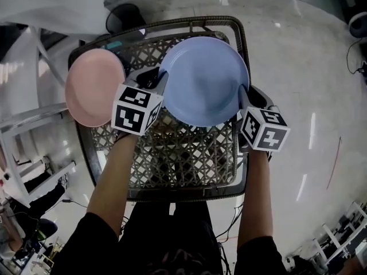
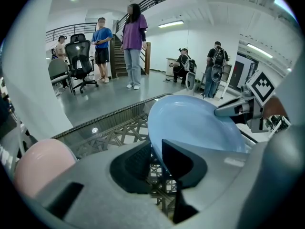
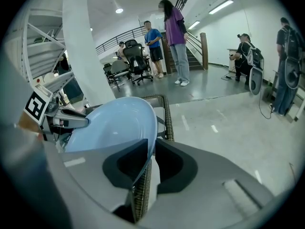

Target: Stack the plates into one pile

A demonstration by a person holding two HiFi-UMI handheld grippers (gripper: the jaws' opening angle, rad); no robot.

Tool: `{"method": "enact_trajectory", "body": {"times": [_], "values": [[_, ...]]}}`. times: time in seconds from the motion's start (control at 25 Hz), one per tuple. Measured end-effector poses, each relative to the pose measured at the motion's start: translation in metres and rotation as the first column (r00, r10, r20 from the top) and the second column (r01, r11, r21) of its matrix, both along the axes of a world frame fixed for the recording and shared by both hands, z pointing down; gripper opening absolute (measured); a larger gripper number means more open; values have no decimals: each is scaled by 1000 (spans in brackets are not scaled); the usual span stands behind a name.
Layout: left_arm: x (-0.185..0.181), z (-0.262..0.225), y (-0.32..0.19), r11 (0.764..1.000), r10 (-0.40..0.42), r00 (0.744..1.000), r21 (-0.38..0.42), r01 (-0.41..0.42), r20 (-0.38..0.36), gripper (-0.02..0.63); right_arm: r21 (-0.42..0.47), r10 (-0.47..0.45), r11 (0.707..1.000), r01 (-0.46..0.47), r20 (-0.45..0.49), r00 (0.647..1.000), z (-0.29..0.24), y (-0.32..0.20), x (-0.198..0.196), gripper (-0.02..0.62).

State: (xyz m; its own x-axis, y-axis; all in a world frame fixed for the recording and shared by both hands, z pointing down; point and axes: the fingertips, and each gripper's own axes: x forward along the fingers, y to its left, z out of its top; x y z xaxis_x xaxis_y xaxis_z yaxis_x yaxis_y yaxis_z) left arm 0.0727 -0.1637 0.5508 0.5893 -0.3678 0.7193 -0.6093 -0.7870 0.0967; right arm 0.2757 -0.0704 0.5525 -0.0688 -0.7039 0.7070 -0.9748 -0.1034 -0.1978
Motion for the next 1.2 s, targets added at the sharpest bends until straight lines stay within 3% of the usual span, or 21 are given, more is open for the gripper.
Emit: {"method": "enact_trajectory", "body": {"times": [0.6, 1.2], "values": [[-7, -41, -13, 996, -67, 997, 59, 69, -29, 49, 50, -33, 998, 33, 0, 999, -32, -17, -3, 51], [-92, -70, -26, 969, -226, 973, 98, 229, -40, 41, 89, -175, 981, 173, 19, 984, -50, -57, -78, 51]]}}
